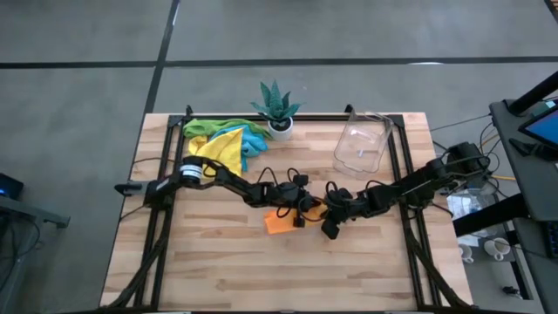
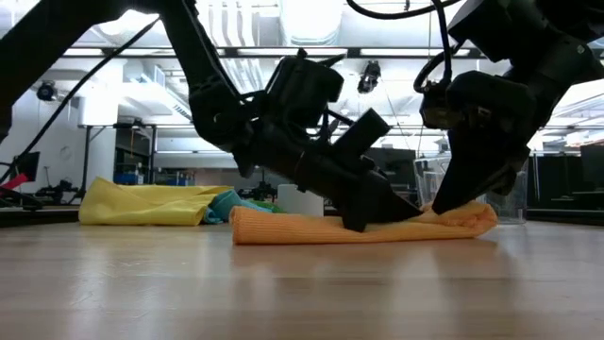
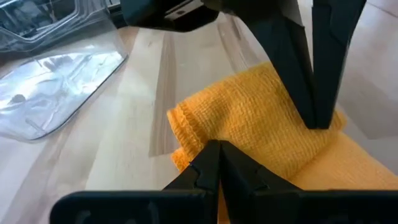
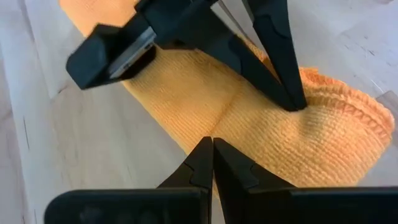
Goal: Roll microfiber towels into tight, uniform cylinder then place into a basket
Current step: Roll the orange microfiber cloth
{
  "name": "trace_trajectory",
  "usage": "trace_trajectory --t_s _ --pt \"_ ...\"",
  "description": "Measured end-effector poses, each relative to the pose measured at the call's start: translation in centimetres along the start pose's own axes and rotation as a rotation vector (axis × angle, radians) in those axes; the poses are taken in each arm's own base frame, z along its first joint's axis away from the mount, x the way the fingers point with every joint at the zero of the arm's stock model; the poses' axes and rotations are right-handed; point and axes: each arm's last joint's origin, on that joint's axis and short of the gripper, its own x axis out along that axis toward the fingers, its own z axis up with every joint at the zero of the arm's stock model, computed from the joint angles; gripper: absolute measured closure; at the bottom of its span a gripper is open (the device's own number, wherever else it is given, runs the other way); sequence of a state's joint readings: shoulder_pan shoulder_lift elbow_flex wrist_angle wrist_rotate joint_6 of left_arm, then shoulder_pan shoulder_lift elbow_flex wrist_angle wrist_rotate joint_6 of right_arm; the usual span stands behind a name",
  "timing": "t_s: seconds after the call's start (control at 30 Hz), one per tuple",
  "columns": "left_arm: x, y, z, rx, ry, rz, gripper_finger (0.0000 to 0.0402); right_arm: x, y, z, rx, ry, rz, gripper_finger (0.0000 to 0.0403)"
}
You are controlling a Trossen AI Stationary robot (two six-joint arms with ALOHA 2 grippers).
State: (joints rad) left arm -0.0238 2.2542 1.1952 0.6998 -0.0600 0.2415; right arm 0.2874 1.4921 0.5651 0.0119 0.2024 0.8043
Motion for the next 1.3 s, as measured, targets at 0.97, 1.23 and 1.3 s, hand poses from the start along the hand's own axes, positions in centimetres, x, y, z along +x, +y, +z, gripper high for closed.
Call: trace_trajectory --t_s 0.97,1.23,1.3 --pt "-0.1 0.0 0.0 0.001 0.005 0.000 0.0402 -2.0 -3.3 -5.7 -0.081 -0.437 -0.014 0.0394" --pt "-0.1 0.0 0.1 0.002 0.003 -0.001 0.0402 -0.1 -3.6 -6.6 -0.112 -0.384 -0.094 0.0394" --pt "-0.1 0.0 0.1 0.002 0.003 -0.001 0.0402 0.4 -3.7 -6.9 -0.125 -0.349 -0.102 0.0394"
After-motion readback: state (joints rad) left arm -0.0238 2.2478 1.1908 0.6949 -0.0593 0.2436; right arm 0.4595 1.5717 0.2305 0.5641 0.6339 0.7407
